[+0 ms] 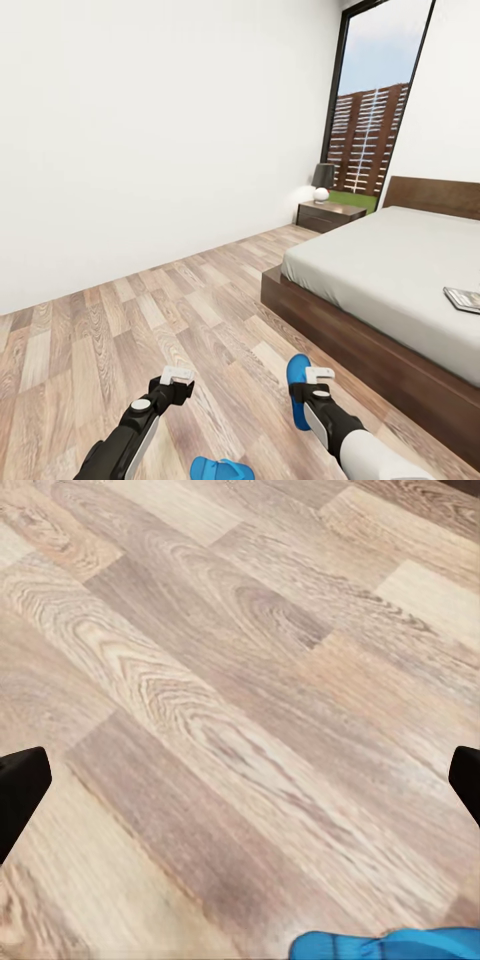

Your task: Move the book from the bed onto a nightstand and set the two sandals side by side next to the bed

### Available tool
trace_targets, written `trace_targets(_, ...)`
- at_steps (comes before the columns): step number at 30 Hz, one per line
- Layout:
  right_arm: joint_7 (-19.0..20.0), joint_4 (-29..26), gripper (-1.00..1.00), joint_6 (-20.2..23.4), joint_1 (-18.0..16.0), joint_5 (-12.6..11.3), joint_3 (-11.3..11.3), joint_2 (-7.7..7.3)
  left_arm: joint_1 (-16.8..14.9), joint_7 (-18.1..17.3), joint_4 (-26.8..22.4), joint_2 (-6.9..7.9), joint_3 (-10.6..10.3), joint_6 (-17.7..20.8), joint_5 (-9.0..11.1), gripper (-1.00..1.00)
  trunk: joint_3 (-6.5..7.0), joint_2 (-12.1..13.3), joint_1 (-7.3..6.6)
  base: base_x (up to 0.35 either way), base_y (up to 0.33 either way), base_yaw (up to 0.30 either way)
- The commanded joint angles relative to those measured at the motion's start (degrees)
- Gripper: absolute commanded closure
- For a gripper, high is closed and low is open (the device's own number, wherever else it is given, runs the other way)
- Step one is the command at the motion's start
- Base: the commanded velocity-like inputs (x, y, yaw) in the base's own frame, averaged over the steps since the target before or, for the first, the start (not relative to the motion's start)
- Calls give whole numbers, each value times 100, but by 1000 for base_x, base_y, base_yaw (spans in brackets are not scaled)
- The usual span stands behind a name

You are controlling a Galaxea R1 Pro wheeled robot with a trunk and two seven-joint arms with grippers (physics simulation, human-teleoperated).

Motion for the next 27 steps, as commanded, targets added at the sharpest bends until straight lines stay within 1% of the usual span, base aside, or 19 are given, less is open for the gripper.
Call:
trace_targets(1,-21,-12,100,29,5,-3,-3,3,-1,-17,18,1,0,0,-10,-100,17,-1,-4,0,0,0)
trace_targets(7,-21,-12,100,8,29,-1,-3,-2,-3,-4,191,-10,1,-215,-10,-100,150,7,-19,0,0,0)
trace_targets(21,-21,21,100,-18,34,-7,-4,-13,-4,-6,242,0,15,-300,-10,-100,401,569,-327,0,0,0)
trace_targets(27,-21,9,100,-24,62,-10,-4,-106,-7,-2,270,1,31,-322,-4,-100,509,810,-458,0,0,0)
